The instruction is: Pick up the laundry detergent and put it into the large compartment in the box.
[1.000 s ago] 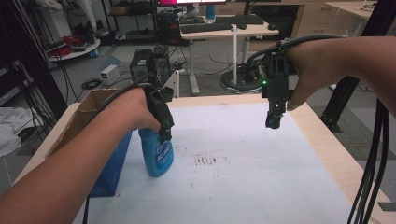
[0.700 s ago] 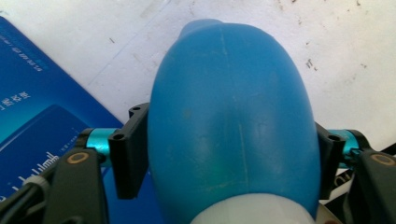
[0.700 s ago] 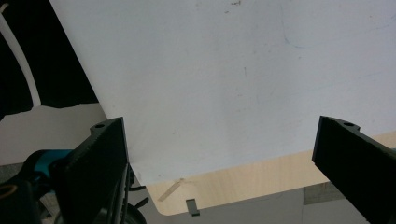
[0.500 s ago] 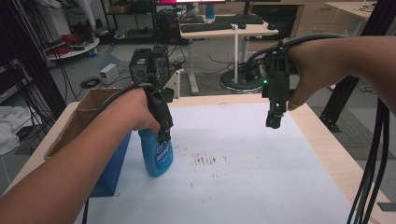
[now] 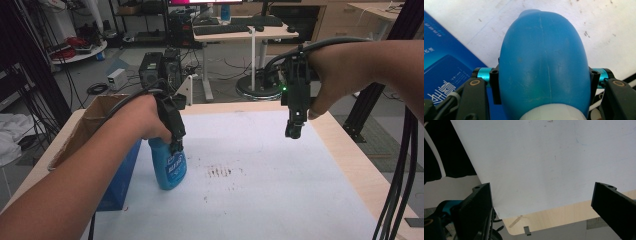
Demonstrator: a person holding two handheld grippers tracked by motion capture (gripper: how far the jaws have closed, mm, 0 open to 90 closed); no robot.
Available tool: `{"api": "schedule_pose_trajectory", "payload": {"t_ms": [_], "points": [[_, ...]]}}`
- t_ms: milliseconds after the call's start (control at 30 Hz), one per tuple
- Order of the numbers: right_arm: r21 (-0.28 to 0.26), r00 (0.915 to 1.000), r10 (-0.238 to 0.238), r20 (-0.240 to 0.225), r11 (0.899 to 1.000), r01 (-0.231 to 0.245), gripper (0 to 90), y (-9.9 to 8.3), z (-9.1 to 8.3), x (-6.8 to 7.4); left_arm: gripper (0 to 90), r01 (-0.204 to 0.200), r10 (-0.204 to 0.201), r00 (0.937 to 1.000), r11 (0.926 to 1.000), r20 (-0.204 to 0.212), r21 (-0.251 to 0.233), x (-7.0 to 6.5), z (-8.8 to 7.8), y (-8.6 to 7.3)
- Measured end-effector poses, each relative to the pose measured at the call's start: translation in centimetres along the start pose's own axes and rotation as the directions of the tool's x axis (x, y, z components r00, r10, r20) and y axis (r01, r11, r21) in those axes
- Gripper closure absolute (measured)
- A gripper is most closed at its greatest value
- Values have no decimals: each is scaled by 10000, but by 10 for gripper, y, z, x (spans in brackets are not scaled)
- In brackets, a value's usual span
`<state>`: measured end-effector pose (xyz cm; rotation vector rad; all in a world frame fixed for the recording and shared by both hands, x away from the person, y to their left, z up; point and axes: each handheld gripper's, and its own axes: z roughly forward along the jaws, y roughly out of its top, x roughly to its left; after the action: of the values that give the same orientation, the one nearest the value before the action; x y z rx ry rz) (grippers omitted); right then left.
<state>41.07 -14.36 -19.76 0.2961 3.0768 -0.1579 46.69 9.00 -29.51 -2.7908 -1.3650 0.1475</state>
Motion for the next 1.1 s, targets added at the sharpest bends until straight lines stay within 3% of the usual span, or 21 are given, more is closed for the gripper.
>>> {"api": "schedule_pose_trajectory", "payload": {"t_ms": [167, 200, 500, 567, 600, 833, 1100], "points": [[-26, 9999, -116, 4, 9999, 116, 25, 2, 1, 0, 380, -276, 282, 9989, 9995, 381, -174, -3, -10, -6], [-15, 10000, -51, -6, 10000, 51, 25, 2, 1, 1, 380, -388, 392, 9985, 9992, 384, -112, -3, -12, -7], [-42, 9997, -240, -5, 9997, 240, 25, 8, 2, 3, 380, -181, 187, 9997, 9988, 125, -459, -3, -43, -25], [24, 9998, -206, 6, 9998, 206, 25, 8, 1, 3, 380, -181, 187, 9997, 9988, 125, -459, -3, -43, -25], [66, 9999, -166, -17, 9998, 166, 25, 10, 1, 4, 379, -126, 130, 9999, 9992, 102, -377, -1, -55, -32], [27, 9986, -524, 100, 9986, 524, 25, 15, 2, 6, 379, 157, -158, 9999, 9983, -29, -563, 0, -88, -48], [12, 9990, -447, 21, 9990, 447, 25, 16, 2, 8, 379, 293, -292, 9996, 9972, 29, -690, 2, -128, -67]]}}
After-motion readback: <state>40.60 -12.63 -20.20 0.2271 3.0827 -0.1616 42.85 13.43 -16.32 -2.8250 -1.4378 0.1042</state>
